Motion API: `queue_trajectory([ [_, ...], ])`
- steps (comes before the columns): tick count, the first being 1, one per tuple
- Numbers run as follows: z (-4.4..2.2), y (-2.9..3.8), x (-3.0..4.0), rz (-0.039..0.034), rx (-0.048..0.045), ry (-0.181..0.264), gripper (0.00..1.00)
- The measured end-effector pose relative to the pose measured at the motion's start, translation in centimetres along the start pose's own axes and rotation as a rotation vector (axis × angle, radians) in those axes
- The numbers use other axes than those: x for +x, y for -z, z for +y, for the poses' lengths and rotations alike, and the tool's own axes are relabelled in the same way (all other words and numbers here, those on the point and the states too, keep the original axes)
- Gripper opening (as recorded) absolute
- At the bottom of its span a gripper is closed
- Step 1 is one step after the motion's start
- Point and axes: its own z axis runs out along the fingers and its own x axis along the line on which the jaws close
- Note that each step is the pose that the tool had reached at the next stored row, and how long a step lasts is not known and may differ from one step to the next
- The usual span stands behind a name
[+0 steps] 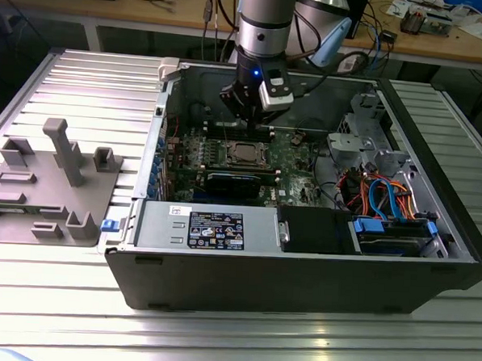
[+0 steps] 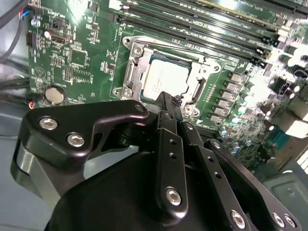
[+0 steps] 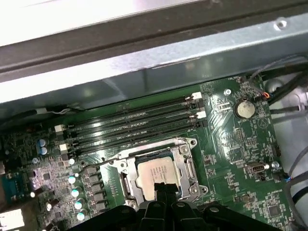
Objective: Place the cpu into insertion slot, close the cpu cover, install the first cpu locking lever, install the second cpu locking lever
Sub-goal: 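Install the first cpu locking lever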
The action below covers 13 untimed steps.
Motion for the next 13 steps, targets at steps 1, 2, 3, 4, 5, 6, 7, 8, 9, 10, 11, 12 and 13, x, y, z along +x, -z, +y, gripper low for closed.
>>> queue_trajectory([
  [1, 0.0, 0.0, 0.0, 0.0001, -0.0003, 0.012, 0.11],
  [2, 0.0, 0.0, 0.0, 0.0002, -0.0007, 0.026, 0.11],
  [3, 0.0, 0.0, 0.0, 0.0002, -0.0011, 0.042, 0.11],
  [4, 0.0, 0.0, 0.0, 0.0003, -0.0016, 0.057, 0.11],
  [5, 0.0, 0.0, 0.0, 0.0003, -0.002, 0.072, 0.11],
  [6, 0.0, 0.0, 0.0, 0.0004, -0.0025, 0.088, 0.11],
  [7, 0.0, 0.0, 0.0, 0.0004, -0.0033, 0.116, 0.11],
  [8, 0.0, 0.0, 0.0, 0.0004, -0.0034, 0.117, 0.11],
  [9, 0.0, 0.0, 0.0, 0.0005, -0.0033, 0.117, 0.11],
  [10, 0.0, 0.0, 0.01, 0.0005, -0.0033, 0.118, 0.11],
  [11, -0.01, 0.0, 0.05, 0.0005, -0.0034, 0.118, 0.11],
  [12, -0.02, -0.01, 0.08, 0.0004, -0.0035, 0.12, 0.11],
  [13, -0.02, -0.01, 0.1, 0.0006, -0.0038, 0.137, 0.11],
])
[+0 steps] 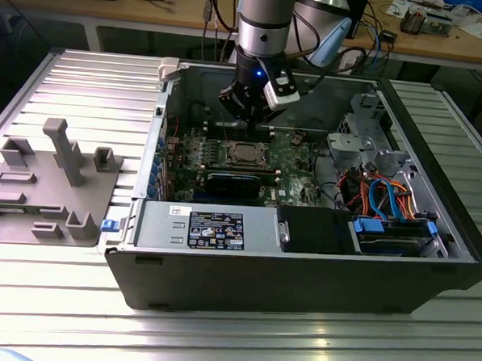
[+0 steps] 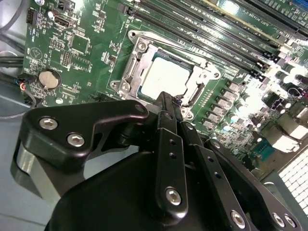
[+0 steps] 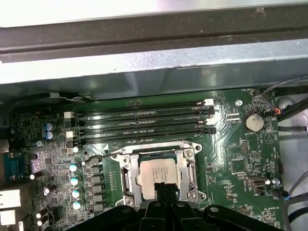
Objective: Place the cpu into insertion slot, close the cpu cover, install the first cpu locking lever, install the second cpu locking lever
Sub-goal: 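Install the first cpu locking lever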
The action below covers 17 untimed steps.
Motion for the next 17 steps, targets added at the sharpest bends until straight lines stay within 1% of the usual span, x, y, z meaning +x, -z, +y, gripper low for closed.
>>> queue_trajectory([
  [1, 0.0, -0.01, 0.0, 0.0001, -0.0009, 0.029, 0.11],
  [4, 0.0, -0.02, 0.02, 0.0004, -0.0025, 0.086, 0.11],
  [7, -0.02, -0.01, 0.23, 0.0004, -0.0028, 0.094, 0.11],
  [9, -0.04, 0.0, 0.51, 0.0005, -0.0028, 0.094, 0.11],
  [17, -0.16, 0.05, 2.21, 0.0005, -0.0028, 0.094, 0.11],
])
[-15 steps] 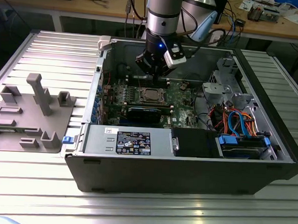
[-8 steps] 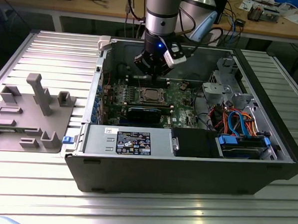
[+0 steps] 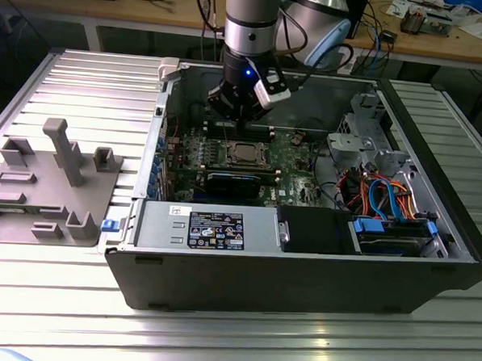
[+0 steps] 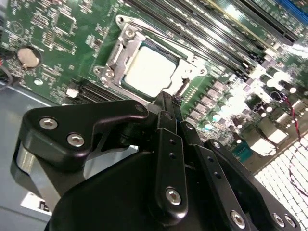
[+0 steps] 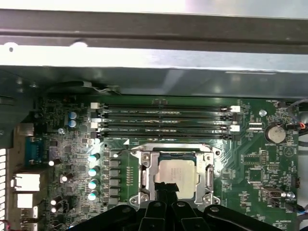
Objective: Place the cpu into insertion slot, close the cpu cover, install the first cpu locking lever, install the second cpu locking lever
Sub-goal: 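Install the first cpu locking lever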
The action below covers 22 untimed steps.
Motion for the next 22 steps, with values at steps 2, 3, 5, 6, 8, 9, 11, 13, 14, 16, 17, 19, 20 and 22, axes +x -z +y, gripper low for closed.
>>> queue_trajectory([
  [2, 0.01, 0.01, 0.5, 0.0, 0.0, 0.0, 0.11],
  [3, 0.02, 0.02, 0.7, -0.0001, 0.0, 0.0, 0.11],
  [5, 0.03, 0.03, 1.16, 0.0, -0.0005, 0.0, 0.11],
  [6, 0.03, 0.03, 1.31, -0.0001, -0.0006, -0.002, 0.11],
  [8, 0.04, 0.04, 1.6, -0.0001, -0.0004, -0.005, 0.11],
  [9, 0.04, 0.05, 1.81, -0.0001, -0.0005, -0.005, 0.11],
  [11, 0.05, 0.06, 2.17, -0.0001, -0.0005, -0.005, 0.11],
  [13, 0.06, 0.07, 2.66, -0.0001, -0.0005, -0.005, 0.11],
  [14, 0.07, 0.08, 2.9, -0.0001, -0.0005, -0.005, 0.11],
  [16, 0.08, 0.09, 3.38, -0.0001, -0.0005, -0.005, 0.11],
  [17, 0.09, 0.1, 3.66, -0.0001, -0.0005, -0.005, 0.11],
  [19, 0.11, 0.11, 3.93, -0.0001, -0.0005, -0.005, 0.11],
  [20, 0.13, 0.11, 4.05, -0.0001, -0.0005, -0.005, 0.11],
  [22, 0.18, 0.12, 4.29, 0.0, -0.0004, -0.005, 0.11],
])
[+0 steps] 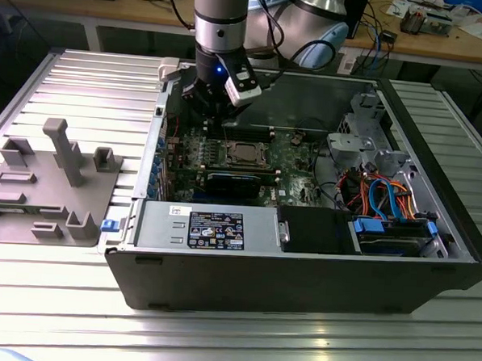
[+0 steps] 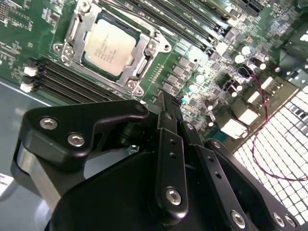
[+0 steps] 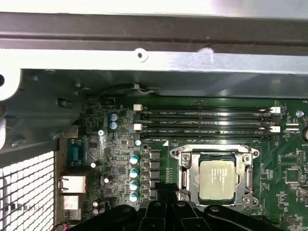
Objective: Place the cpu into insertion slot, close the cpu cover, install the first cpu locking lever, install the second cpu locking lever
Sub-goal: 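Install the first cpu locking lever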
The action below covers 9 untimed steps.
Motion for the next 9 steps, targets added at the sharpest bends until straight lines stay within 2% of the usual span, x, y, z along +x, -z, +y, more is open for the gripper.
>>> queue_trajectory([
  [3, 0.26, 0.01, 0.36, 0.0, 0.0, 0.0, 0.11],
  [9, 1.67, 0.13, 0.5, -0.0002, 0.001, 0.0, 0.11],
])
